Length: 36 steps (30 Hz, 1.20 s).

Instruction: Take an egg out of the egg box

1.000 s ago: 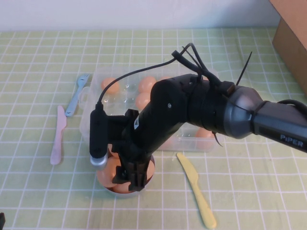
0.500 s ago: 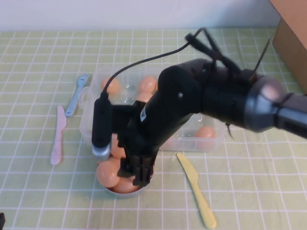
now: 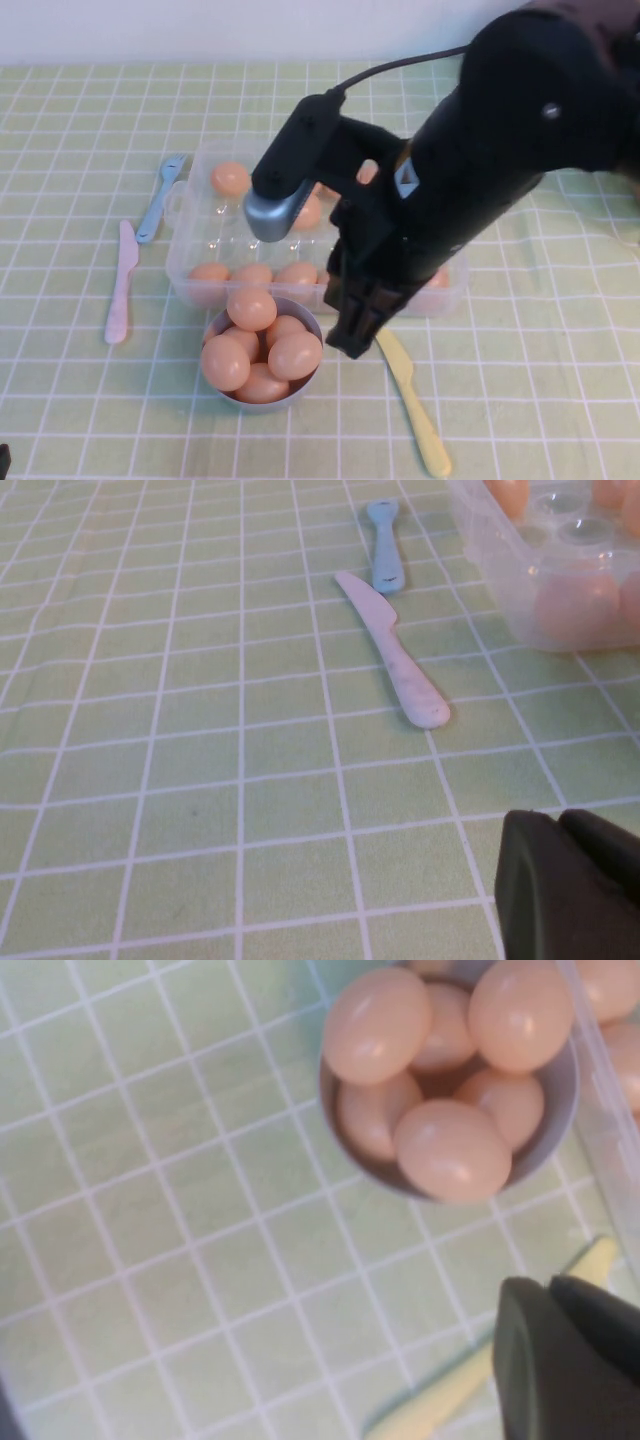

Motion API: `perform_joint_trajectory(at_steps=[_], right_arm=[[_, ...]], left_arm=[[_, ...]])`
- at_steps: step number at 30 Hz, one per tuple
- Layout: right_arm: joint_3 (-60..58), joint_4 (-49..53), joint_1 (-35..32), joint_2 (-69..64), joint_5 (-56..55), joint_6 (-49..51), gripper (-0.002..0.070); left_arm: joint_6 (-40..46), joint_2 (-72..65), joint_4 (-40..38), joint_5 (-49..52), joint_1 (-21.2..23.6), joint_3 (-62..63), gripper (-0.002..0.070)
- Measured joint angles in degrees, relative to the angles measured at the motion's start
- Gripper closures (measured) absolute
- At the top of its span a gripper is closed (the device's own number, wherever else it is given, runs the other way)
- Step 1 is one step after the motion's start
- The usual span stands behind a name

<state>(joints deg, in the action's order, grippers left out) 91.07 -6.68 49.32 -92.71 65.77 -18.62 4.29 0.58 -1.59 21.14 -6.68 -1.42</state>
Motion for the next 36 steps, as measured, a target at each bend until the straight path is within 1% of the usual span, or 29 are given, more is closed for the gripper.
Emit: perform_joint_trajectory(at_steps=[6,16,25,32,36], right_arm=[[0.00,0.24,0.00,4.47,5.02,2.25,0.0691],[-1.39,0.65,0.00,13.50,5.56,2.37,0.0691],[-14.28,5.82,0.00,30.05,6.05,4.82,0.0692],[-27.44,7.83,0.00,39.82,6.27,11.79,0.0693],[-34.17,8.39,0.00,44.03,5.40,13.71,0.0693]], left_arm=[[0.00,0.00,0.00,0.00,0.00,0.00,0.0678],[0.00,0.00,0.00,0.00,0.00,0.00,0.0678],[0.00,0.00,0.00,0.00,0.00,0.00,0.0678],[0.00,0.00,0.00,0.00,0.00,0.00,0.0678],[0.00,0.00,0.00,0.00,0.00,0.00,0.0678]])
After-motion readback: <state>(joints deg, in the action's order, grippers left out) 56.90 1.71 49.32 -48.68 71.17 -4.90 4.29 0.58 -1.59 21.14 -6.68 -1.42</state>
